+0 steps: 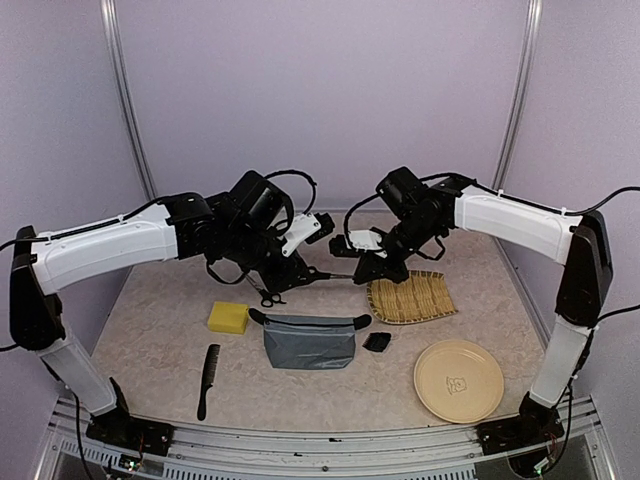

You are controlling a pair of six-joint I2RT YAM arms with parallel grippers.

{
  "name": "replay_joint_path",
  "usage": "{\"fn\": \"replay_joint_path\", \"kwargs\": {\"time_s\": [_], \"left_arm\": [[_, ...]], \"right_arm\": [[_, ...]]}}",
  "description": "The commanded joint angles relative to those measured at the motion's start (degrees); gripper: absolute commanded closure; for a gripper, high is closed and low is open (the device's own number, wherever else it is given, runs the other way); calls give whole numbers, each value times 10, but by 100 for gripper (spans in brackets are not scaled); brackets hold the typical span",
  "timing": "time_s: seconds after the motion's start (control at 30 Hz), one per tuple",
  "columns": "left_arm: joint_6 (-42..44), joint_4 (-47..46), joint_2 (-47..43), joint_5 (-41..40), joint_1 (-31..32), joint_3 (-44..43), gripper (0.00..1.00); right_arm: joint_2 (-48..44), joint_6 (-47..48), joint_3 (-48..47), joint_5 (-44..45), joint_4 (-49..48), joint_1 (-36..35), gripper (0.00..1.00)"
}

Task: Sort the hair-cutting tools
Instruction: Pass from the right arm to the left

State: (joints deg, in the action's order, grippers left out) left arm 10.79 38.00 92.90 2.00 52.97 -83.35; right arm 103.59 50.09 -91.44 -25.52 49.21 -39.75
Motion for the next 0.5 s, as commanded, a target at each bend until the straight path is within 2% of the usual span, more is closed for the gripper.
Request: {"fn": "replay_joint_path", "kwargs": {"time_s": [0.0,0.47], "left_arm": [[8,-3,9,-18,4,-24,68],[18,6,42,27,4,-53,84]], "right_arm": [[-4,7,-15,-22,23,-7,100],[-10,2,-8,-42,20,-8,100]]}}
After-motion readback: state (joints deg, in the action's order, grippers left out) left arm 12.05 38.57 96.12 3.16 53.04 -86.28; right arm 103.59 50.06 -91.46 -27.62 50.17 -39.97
